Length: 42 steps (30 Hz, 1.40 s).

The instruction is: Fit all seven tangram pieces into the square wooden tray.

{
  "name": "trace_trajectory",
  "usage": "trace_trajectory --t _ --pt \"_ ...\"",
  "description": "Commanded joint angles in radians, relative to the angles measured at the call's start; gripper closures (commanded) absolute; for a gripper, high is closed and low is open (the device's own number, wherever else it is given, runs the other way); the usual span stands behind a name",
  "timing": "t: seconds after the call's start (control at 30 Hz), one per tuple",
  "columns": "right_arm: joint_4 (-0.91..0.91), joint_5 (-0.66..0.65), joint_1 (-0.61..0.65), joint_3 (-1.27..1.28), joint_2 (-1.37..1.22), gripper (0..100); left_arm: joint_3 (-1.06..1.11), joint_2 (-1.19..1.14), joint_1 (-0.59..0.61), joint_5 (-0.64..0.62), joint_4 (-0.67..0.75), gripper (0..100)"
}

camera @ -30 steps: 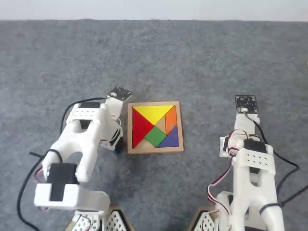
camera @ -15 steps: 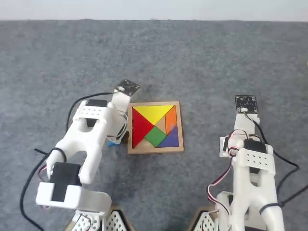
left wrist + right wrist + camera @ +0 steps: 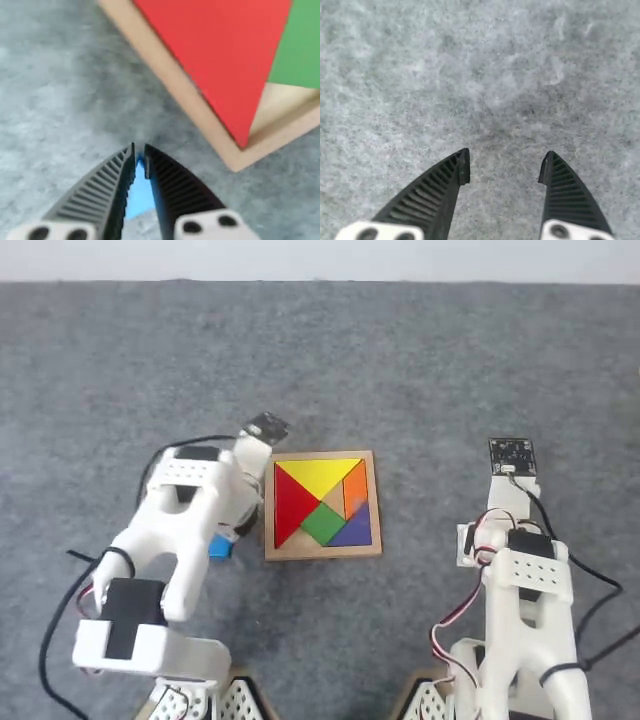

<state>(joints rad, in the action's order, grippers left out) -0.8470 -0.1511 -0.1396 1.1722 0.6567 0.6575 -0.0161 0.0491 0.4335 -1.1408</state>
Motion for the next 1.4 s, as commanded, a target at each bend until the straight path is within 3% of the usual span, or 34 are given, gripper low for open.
trace_trajectory --t 0.0,0.33,0.73,1.03,1.2,1.37 --pt "-0.005 -0.014 0.001 -0.06 0.001 75.7 -0.107 0.023 0.043 0.055 -0.114 85" --pt "-0.004 -0.017 0.005 -0.06 0.004 75.7 0.176 0.385 0.063 0.224 -0.077 82" --pt "-0.004 -0.018 0.002 -0.06 -0.001 75.7 0.232 0.14 0.086 0.227 0.092 83" --pt "-0.004 -0.018 0.001 -0.06 0.004 75.7 0.143 0.066 0.166 0.252 0.069 83" --pt "-0.004 -0.018 0.001 -0.06 0.005 75.7 0.143 0.12 0.166 0.249 0.06 91" --pt "-0.004 -0.018 0.004 -0.06 0.005 75.7 0.11 0.239 0.16 0.25 -0.037 98"
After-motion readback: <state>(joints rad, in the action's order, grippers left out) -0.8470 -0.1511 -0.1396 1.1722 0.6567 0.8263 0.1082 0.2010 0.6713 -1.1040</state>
